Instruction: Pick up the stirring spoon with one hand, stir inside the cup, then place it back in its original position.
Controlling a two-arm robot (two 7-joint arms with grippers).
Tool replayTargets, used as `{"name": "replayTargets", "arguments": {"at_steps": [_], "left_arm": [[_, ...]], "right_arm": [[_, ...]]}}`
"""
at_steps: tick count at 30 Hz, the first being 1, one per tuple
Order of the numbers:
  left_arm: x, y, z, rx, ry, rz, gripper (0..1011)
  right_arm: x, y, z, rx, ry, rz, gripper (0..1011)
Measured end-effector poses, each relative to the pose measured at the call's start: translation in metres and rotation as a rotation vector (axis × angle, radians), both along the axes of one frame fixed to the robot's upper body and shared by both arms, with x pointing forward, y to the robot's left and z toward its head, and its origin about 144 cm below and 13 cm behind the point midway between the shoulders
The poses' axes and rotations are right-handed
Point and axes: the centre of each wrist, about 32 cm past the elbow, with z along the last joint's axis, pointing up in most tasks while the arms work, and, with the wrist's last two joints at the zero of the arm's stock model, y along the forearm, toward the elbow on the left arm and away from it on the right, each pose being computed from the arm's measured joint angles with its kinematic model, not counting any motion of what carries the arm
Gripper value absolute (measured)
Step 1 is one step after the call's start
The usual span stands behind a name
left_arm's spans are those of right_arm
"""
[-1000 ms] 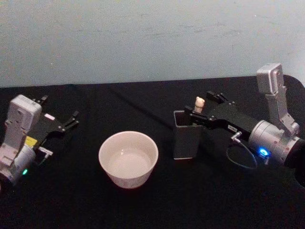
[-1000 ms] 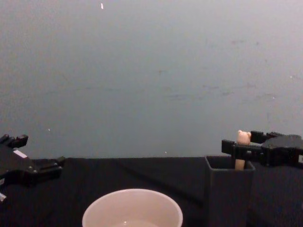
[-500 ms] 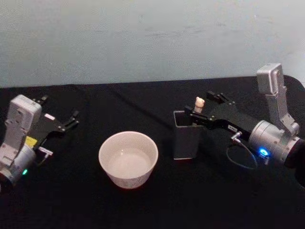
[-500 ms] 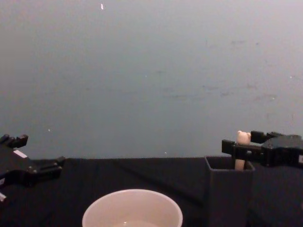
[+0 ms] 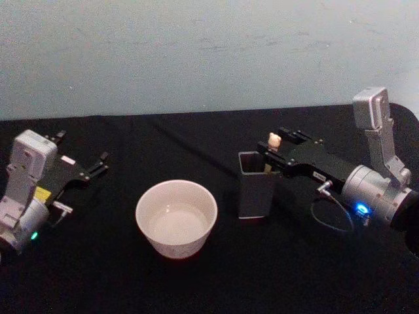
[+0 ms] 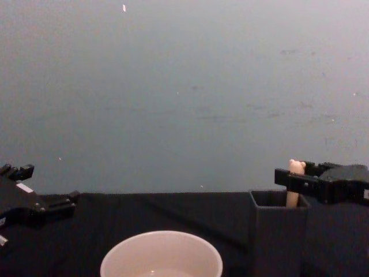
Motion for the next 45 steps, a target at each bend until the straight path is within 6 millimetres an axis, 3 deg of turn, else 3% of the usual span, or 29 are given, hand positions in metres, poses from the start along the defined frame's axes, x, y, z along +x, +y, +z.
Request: {"name": "replayTargets", "arguments": {"at_steps": [12, 15, 36, 45], "left_arm": [[0.0, 0.0, 0.0, 0.0, 0.0, 0.0, 1002], [0.0, 0.0, 0.0, 0.0, 0.0, 0.0, 1001], [0.0, 0.0, 0.0, 0.0, 0.0, 0.0, 1002], [0.0, 0.0, 0.0, 0.0, 0.0, 0.0, 1001]], "right_arm": [[0.0, 0.0, 0.0, 0.0, 0.0, 0.0, 278], [0.0, 0.0, 0.0, 0.0, 0.0, 0.0, 218], [0.0, -0.001, 0.0, 0.005, 0.002, 0.009, 214], [-0.002, -0.004, 0.011, 0.037, -0.019, 0.029, 214]]}}
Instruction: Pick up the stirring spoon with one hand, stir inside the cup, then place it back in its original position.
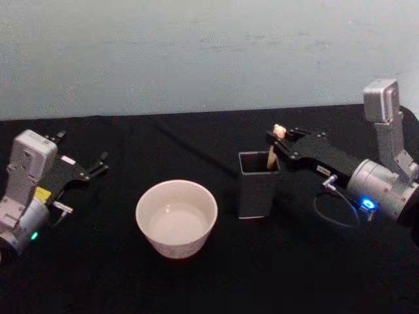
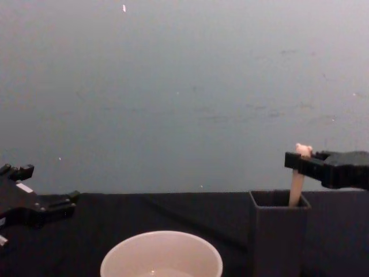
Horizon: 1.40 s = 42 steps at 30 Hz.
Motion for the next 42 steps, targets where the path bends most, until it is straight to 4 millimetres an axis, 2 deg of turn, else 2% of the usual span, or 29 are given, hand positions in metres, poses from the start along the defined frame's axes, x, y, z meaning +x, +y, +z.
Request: {"name": "replayTargets", "arguments": {"at_steps": [13, 21, 32, 42], "left_arm": [[0.0, 0.0, 0.0, 0.0, 0.0, 0.0, 1001], [0.0, 0.0, 0.0, 0.0, 0.0, 0.0, 1001], [0.0, 0.0, 0.0, 0.0, 0.0, 0.0, 1001], [0.0, 0.0, 0.0, 0.0, 0.0, 0.0, 1001]], "right_arm": [[-0.005, -0.006, 0.025, 0.059, -0.068, -0.001, 214], [-0.003, -0.002, 0.039, 0.109, -0.119, 0.0, 214], [0.003, 0.021, 0.053, 0.196, -0.166, 0.039, 214], [0.004, 0.046, 0.045, 0.177, -0.12, 0.153, 214]]}}
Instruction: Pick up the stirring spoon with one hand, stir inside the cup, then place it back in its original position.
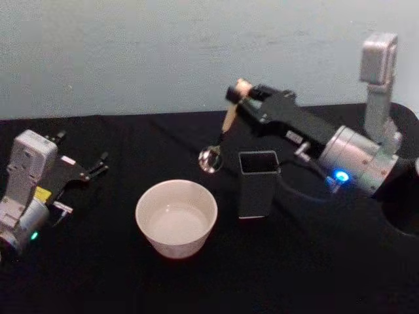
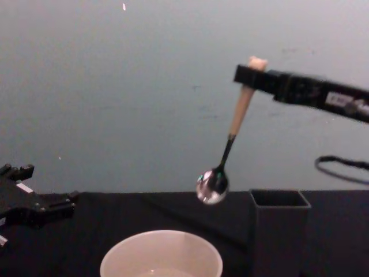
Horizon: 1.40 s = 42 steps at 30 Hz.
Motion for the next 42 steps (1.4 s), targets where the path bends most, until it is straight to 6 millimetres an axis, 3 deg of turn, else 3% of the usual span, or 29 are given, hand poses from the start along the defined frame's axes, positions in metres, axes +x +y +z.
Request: {"name": "replayTargets", "arguments": {"at_steps": [24, 42], "left_arm": [[0.0, 0.0, 0.0, 0.0, 0.0, 0.0, 1001], [0.0, 0.0, 0.0, 0.0, 0.0, 0.0, 1001]], "right_arm": [[-0.011, 0.038, -0.041, -0.192, 0.003, 0.18, 214], [0.004, 0.076, -0.056, -0.218, 0.029, 0.205, 214]]}}
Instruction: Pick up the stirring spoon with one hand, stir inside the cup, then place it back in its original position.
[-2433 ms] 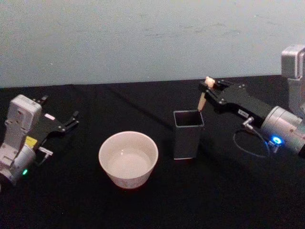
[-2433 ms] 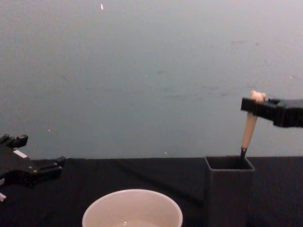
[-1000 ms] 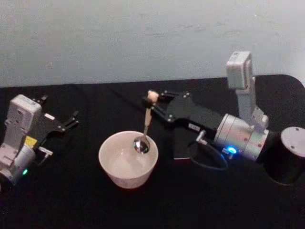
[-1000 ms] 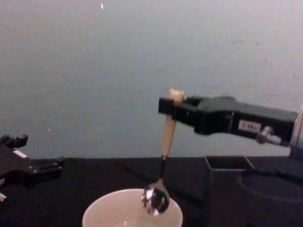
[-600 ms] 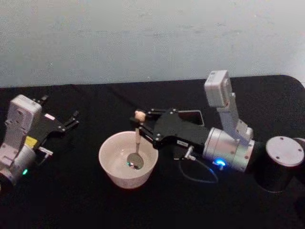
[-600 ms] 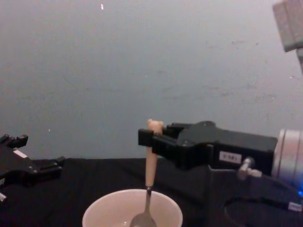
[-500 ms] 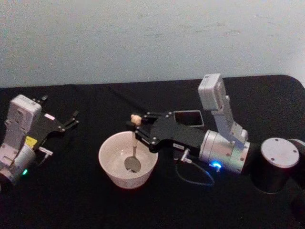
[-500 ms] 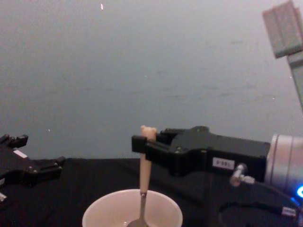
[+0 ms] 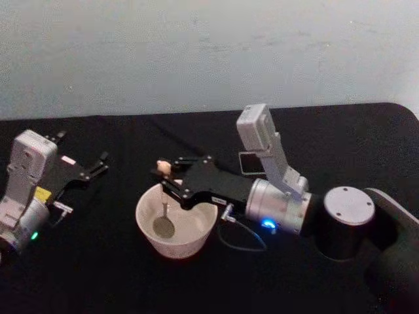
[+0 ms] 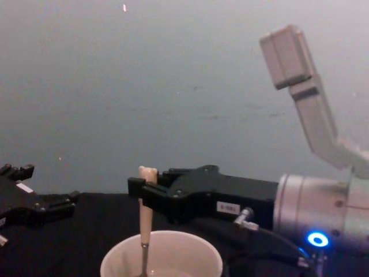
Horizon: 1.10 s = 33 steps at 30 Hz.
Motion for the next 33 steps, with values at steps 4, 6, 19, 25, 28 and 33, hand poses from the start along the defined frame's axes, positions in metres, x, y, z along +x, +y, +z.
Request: {"name": "replayTargets", "arguments": {"at_steps": [4, 6, 19, 25, 28, 33], "left_arm": [[0.0, 0.0, 0.0, 0.0, 0.0, 0.0, 1001], [0.0, 0.0, 0.0, 0.0, 0.0, 0.0, 1001], [0.0, 0.0, 0.0, 0.0, 0.0, 0.0, 1001], [0.0, 0.0, 0.0, 0.0, 0.0, 0.0, 1001], [0.0, 0.0, 0.0, 0.0, 0.0, 0.0, 1001], [0.0, 0.0, 0.0, 0.0, 0.0, 0.0, 1001]], "right_arm": [[0.006, 0.006, 0.0, 0.0, -0.002, -0.016, 214], [0.01, 0.008, 0.0, -0.002, -0.004, -0.03, 214], [0.024, -0.006, 0.0, -0.012, -0.01, -0.119, 214], [0.014, -0.02, 0.003, -0.024, -0.011, -0.125, 214], [0.007, -0.027, 0.005, -0.021, -0.005, -0.116, 214], [-0.006, -0.035, 0.007, -0.022, 0.01, -0.094, 214]]}}
